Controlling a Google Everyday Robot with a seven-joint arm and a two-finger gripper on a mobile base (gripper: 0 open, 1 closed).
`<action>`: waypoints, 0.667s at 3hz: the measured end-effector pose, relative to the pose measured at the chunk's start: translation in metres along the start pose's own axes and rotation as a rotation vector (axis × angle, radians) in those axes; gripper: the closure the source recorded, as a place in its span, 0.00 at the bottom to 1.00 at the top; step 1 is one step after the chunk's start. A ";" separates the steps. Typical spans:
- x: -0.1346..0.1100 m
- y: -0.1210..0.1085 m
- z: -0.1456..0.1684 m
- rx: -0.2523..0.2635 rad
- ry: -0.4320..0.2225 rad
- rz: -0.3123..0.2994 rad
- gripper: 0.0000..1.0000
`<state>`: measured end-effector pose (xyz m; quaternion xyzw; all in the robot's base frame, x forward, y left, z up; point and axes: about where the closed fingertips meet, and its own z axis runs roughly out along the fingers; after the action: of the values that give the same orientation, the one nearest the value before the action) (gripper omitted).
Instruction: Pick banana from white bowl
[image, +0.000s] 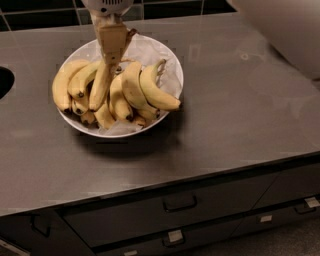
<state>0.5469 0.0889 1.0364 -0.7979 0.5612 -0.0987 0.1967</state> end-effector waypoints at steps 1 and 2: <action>-0.004 0.001 -0.014 0.034 0.013 -0.008 1.00; -0.004 0.004 -0.026 0.067 0.024 -0.002 1.00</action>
Offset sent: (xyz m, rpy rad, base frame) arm -0.0273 -0.0116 0.0318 -0.0080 -0.0956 -0.0327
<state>0.5325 0.0865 1.0581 -0.7902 0.5590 -0.1271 0.2166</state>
